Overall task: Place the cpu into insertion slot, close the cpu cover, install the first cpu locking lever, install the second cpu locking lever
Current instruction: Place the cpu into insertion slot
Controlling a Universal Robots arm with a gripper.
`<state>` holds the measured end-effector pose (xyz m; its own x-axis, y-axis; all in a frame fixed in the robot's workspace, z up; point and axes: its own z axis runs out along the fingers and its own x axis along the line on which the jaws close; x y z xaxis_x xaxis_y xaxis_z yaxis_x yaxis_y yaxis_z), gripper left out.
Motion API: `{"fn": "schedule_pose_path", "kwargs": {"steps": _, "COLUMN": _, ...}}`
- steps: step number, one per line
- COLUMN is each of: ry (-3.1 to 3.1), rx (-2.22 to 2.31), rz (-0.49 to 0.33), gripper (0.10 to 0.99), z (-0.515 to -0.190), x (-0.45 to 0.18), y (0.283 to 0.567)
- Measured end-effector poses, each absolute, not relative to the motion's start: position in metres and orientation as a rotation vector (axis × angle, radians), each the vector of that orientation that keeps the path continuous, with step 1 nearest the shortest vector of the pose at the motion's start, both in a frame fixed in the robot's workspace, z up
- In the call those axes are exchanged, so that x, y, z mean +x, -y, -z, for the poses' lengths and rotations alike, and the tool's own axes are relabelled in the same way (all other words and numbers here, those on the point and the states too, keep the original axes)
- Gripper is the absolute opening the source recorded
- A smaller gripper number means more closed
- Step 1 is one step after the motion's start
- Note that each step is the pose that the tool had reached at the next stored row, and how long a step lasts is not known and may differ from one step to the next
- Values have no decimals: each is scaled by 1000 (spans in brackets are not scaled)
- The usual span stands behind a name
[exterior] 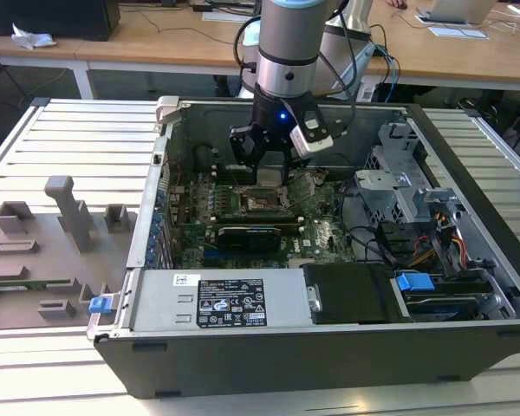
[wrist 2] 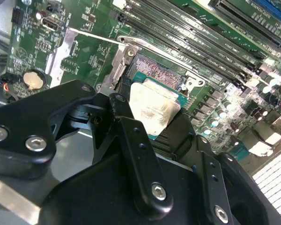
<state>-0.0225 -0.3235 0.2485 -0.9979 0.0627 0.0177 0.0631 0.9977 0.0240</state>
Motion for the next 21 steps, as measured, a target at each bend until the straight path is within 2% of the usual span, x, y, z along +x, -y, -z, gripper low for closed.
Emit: {"fn": "schedule_pose_path", "kwargs": {"steps": 21, "ry": 3037, "rx": -758, "rz": 39, "gripper": 545, "z": -247, "x": -22, "y": 323}}
